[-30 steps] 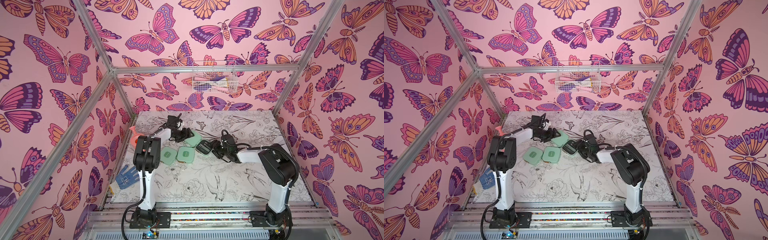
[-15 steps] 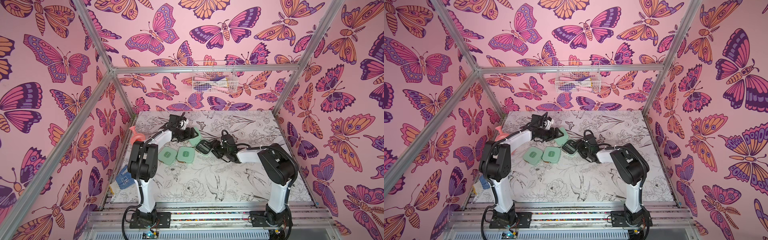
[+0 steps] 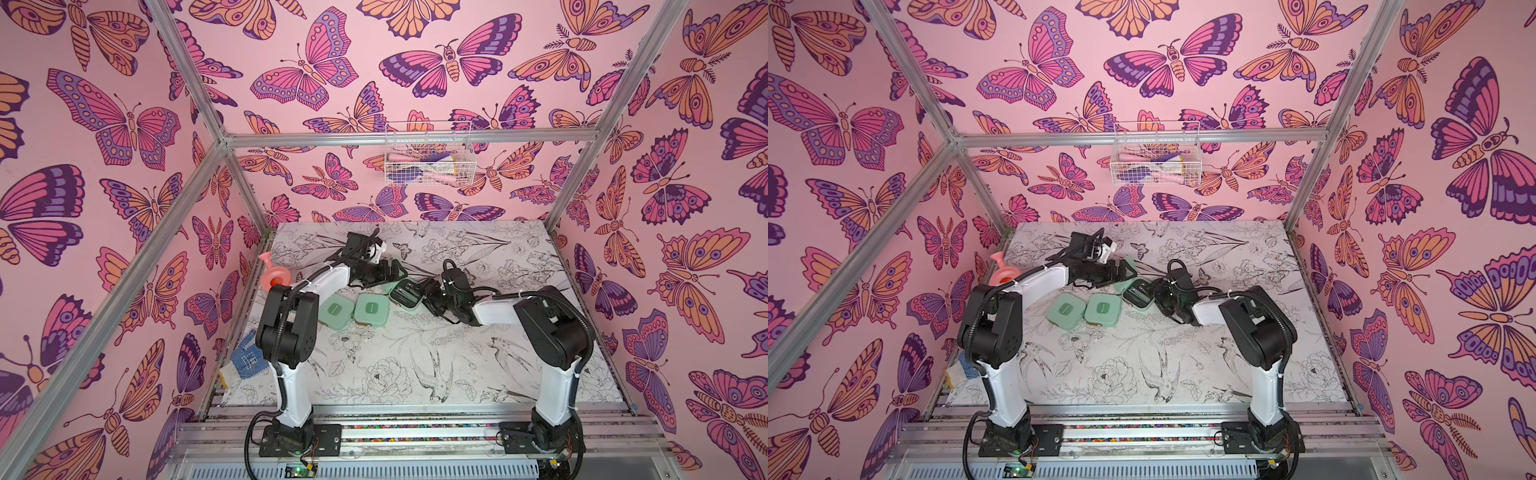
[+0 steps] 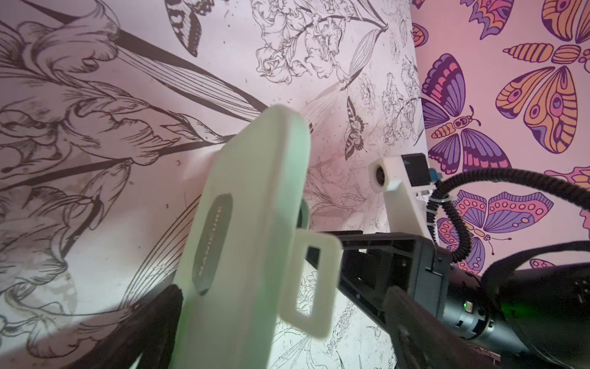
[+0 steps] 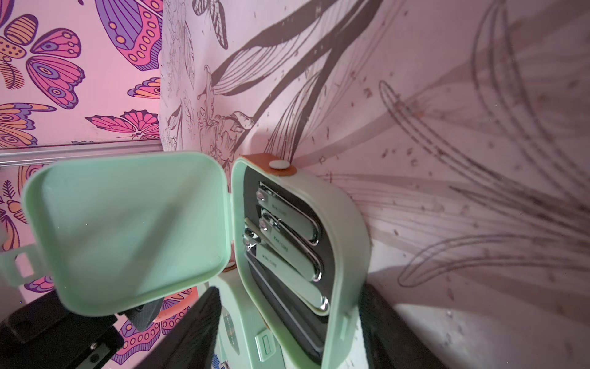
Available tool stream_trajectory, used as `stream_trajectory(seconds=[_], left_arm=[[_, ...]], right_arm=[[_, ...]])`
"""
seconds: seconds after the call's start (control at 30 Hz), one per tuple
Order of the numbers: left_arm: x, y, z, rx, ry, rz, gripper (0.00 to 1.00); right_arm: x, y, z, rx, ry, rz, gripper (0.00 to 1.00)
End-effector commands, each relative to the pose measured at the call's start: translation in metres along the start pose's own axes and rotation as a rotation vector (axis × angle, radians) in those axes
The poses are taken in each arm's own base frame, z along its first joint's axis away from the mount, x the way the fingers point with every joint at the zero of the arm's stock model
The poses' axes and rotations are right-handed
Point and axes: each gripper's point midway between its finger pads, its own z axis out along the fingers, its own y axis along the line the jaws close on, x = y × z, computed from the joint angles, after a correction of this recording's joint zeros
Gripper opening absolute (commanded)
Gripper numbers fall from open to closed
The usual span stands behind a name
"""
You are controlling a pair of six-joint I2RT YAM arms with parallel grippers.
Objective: Organize nail clipper sets
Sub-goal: Close the storage box at the center of the board.
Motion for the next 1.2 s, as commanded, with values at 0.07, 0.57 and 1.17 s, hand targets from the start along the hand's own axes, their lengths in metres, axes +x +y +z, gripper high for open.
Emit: stream_trajectory(seconds=[0.07,0.57,1.17], left_arm=[[0.004,-0.020,-0.007,0.024,-0.006,0.031,1.00],[0.018,-0.054,0.003,0.078,0.010,0.093,1.00],[0.047,-0.033,0.051,0.079,0.099,0.016,1.00]], right_arm=[[0.007,-0.050,0.009,0.140,0.027,0.058,0.71],[0.003,-0.072,-0.019,0.138,-0.009,0.090,0.74],[0.004,-0.042,-0.068,0.116,0.011,-0.115,0.77]])
